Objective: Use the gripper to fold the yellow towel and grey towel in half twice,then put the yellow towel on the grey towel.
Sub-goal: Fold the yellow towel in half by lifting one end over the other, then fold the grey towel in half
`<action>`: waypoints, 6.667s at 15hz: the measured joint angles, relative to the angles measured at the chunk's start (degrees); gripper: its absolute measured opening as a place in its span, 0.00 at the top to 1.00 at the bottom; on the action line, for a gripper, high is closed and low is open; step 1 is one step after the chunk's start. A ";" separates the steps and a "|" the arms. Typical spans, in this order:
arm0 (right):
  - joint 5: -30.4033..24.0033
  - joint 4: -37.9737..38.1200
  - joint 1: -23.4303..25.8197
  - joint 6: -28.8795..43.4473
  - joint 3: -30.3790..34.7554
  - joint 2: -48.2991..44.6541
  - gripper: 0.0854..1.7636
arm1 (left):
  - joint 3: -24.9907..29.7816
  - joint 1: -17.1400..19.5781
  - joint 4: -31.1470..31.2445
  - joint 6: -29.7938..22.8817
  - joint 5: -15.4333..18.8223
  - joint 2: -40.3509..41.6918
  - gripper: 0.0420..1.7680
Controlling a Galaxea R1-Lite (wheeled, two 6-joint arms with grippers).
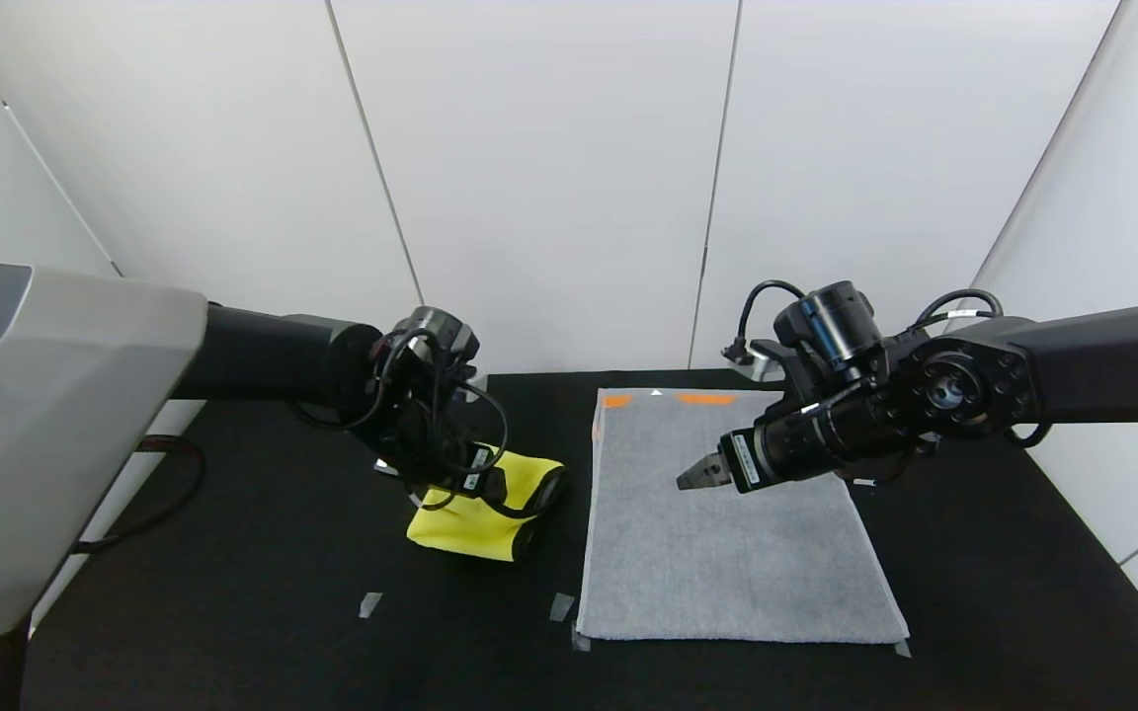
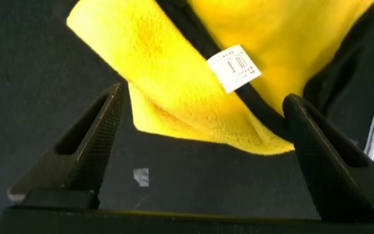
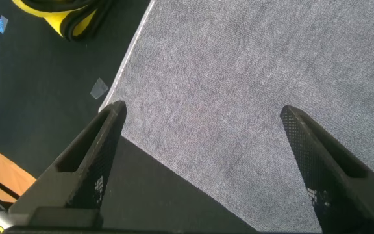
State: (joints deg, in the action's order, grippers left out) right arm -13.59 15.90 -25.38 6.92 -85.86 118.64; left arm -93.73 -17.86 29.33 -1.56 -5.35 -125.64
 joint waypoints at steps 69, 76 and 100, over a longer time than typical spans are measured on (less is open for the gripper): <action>12.93 0.27 11.91 -13.49 29.96 -14.62 0.03 | 9.17 -26.60 -1.74 -0.38 -4.47 0.44 0.03; 13.02 0.27 11.69 -13.39 30.12 -13.90 0.03 | 9.67 -26.69 -2.12 -0.40 -4.47 -2.91 0.03; 12.84 0.27 11.19 -13.43 31.01 -13.90 0.03 | 7.77 -26.04 -2.43 -0.33 -4.46 -5.79 0.96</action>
State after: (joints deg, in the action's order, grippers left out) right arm -0.76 16.16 -14.19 -6.51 -54.85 104.74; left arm -85.97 -43.90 26.90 -1.89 -9.81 -131.43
